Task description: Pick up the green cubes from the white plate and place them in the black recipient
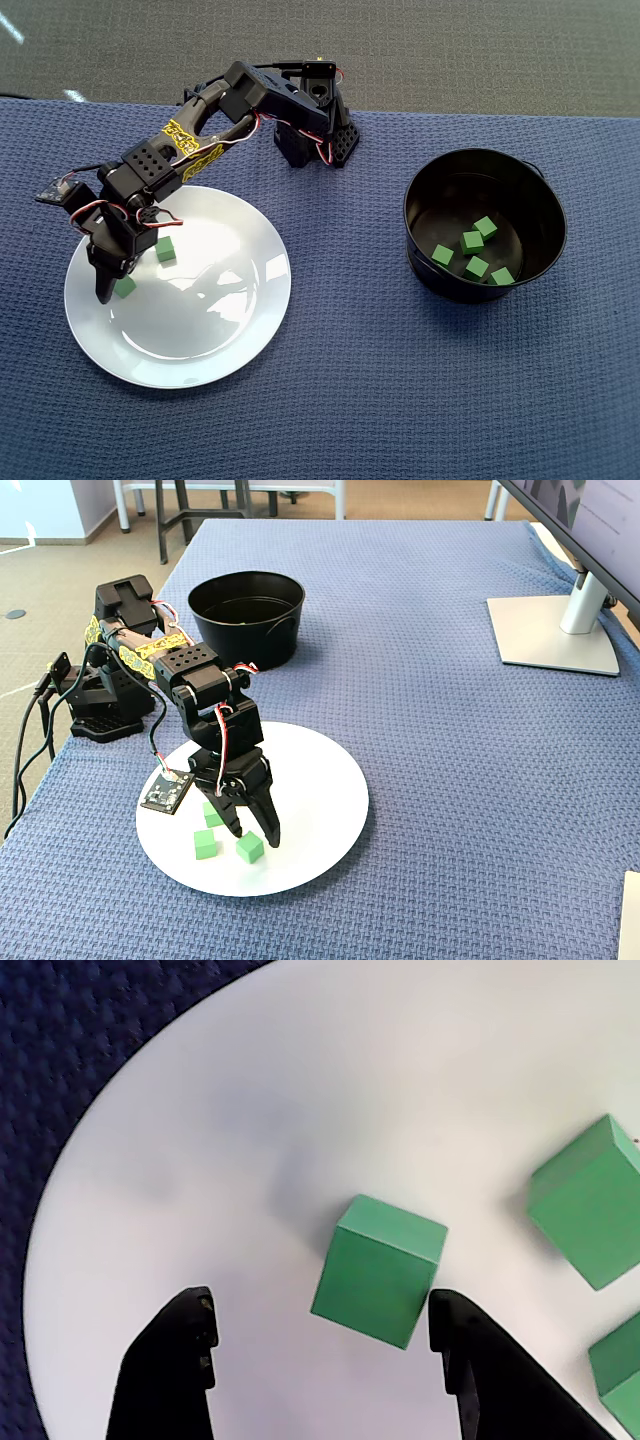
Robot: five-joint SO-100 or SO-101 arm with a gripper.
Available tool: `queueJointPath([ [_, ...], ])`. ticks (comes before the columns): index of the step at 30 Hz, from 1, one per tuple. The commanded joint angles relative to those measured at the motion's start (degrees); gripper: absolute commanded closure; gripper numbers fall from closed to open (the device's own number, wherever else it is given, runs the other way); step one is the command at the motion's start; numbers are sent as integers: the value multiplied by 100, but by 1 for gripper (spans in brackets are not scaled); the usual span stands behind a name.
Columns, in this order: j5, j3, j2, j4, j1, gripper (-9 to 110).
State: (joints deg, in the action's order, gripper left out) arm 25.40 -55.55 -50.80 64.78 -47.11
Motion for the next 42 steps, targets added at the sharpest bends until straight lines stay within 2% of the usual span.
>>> queueJointPath([
  [1, 70, 193, 53, -220, -114, 83],
  [8, 114, 299, 246, -220, -132, 86],
  [13, 97, 185, 141, -281, -132, 99],
  [17, -97, -62, -123, -439, -149, 102],
  [25, -1310, -1292, -2584, -237, 149, 102],
  [31, -2101, -2224, -4579, 589, 1310, 102],
  [42, -3278, -4219, -6636, 896, 5265, 102],
])
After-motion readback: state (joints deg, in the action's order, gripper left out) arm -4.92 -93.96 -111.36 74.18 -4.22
